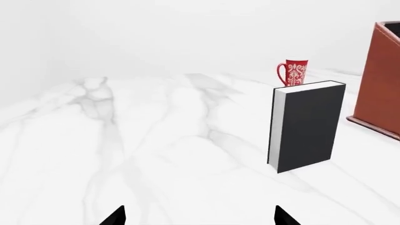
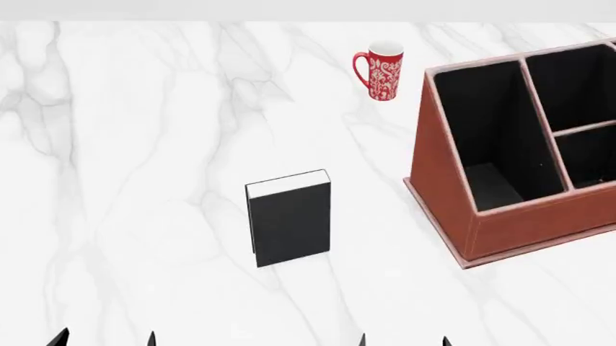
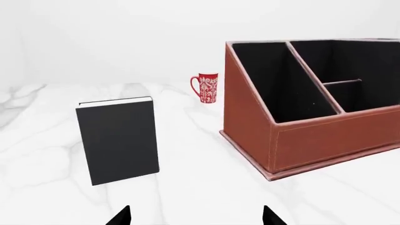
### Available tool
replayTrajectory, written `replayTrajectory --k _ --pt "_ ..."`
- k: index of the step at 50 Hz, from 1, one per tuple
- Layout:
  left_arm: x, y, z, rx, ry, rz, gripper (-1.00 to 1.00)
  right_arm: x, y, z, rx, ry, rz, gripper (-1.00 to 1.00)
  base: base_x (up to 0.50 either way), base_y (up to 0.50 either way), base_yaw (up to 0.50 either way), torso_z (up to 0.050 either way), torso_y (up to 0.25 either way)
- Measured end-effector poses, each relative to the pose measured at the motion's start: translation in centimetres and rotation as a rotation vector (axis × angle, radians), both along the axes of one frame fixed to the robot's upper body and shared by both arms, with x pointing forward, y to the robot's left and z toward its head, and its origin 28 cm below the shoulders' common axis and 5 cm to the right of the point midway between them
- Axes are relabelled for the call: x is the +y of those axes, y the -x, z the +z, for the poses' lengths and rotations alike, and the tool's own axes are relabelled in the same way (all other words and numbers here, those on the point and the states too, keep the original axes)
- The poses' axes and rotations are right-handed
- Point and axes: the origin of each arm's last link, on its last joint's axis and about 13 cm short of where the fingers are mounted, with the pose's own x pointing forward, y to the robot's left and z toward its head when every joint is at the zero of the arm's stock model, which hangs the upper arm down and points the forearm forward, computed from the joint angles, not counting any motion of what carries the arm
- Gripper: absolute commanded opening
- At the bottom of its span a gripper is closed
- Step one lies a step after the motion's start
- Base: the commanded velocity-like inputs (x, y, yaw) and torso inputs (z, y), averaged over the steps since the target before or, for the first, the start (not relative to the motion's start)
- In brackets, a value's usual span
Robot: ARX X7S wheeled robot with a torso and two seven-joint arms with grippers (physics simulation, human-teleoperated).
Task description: Pick up the book and place it in the left compartment of the caddy.
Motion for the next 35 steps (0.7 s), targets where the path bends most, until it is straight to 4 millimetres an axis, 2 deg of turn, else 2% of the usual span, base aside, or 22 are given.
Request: replayTrajectory --k 8,13,25,35 --pt "0.0 0.1 0.2 0.002 -0.006 0.035 1.0 -0.1 0.0 0.3 -0.014 -0.012 -0.008 1.0 0.0 0.0 0.0 0.0 0.0" --pt "0.1 0.2 1.3 0.006 -0.017 0.07 1.0 -0.3 0.1 1.7 -0.066 -0.029 -0.029 1.0 0.0 0.0 0.0 0.0 0.0" --pt "0.5 0.9 5.7 -0.092 -0.09 0.095 1.0 -0.6 1.0 6.7 -0.21 -0.076 -0.045 1.0 0.0 0.0 0.0 0.0 0.0" --pt "1.6 2.5 9.9 -0.211 -0.144 0.122 1.0 -0.9 2.1 10.6 -0.323 -0.117 -0.052 1.0 0.0 0.0 0.0 0.0 0.0"
